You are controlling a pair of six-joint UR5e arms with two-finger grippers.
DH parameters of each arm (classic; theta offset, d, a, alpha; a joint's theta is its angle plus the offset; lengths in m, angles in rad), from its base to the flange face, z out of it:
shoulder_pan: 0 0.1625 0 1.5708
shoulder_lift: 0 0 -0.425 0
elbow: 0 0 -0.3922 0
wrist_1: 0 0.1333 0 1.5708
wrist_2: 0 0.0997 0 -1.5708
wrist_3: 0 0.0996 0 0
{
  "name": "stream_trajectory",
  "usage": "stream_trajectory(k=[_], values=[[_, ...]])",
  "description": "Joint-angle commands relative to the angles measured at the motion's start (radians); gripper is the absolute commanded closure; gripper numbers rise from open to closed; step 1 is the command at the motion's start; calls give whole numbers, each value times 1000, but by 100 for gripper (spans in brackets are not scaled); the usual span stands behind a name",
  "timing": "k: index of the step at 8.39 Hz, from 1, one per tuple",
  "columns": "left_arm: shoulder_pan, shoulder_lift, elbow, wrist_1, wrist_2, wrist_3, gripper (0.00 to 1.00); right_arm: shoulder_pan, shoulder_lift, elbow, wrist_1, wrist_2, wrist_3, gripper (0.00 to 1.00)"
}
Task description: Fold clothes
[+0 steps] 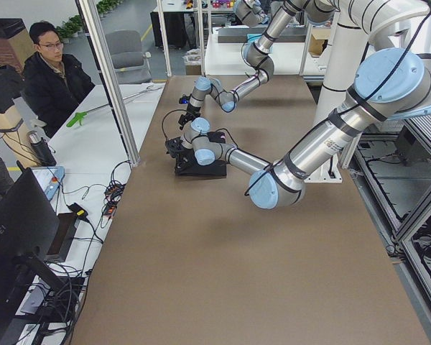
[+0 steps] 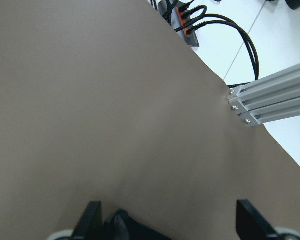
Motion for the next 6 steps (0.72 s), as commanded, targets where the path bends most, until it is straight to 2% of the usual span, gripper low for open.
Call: stream_trajectory(k=[1, 4, 6], values=[[-79, 33, -73, 113, -75, 457, 6, 42, -80, 24, 4, 0, -378, 5], [-174, 223, -204, 133, -106, 784, 6, 203, -188, 30, 4, 5, -880, 5], [-256, 364, -281, 133, -125, 1008, 6, 298, -310, 76, 11, 11, -1154, 5]])
